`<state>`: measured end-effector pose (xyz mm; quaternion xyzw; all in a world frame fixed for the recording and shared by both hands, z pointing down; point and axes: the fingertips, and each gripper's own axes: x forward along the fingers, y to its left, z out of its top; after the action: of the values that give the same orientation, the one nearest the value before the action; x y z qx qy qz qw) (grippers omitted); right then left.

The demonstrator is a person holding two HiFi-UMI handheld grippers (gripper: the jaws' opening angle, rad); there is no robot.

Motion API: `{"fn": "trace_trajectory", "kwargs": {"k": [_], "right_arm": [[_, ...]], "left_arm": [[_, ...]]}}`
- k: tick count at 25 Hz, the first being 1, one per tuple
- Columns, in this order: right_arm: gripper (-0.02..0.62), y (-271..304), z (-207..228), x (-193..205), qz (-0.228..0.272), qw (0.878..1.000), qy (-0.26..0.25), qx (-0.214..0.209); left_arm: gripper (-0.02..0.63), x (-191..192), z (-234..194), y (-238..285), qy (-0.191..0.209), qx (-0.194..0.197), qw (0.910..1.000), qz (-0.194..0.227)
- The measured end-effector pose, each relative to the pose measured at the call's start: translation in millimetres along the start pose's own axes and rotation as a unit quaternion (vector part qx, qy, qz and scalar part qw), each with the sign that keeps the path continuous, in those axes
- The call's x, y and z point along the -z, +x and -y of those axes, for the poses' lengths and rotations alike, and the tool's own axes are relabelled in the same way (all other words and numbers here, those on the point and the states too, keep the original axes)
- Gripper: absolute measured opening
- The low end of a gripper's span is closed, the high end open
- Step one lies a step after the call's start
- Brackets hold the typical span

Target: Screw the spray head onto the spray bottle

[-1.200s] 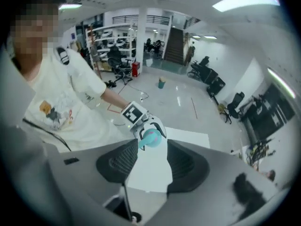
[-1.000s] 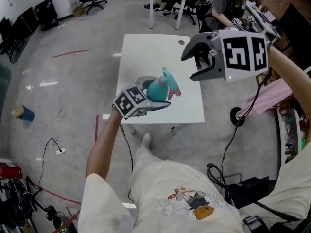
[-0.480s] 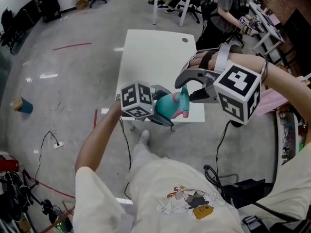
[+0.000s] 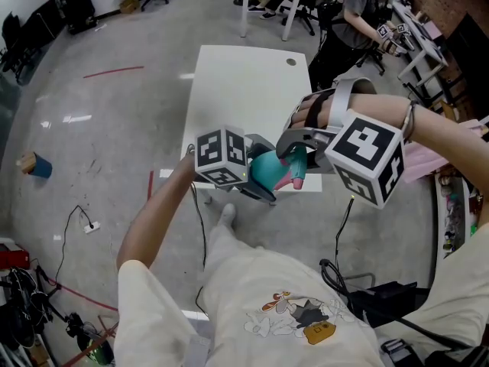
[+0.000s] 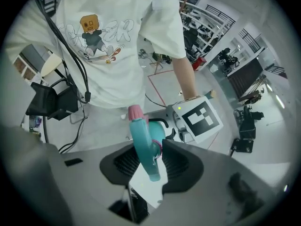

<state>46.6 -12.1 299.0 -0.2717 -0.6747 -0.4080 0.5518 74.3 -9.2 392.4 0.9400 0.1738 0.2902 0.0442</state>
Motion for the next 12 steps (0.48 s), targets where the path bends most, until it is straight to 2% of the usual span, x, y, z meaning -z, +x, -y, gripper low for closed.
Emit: {"fn": "trace_trajectory", "kwargs": {"k": [12], "right_arm": [[0.13,1,-12,-2,0.003,1.0,0.003,-0.02]], "left_arm": [[0.417,1,7,5,0.022,-0.002,0.9993,-0.029]]}}
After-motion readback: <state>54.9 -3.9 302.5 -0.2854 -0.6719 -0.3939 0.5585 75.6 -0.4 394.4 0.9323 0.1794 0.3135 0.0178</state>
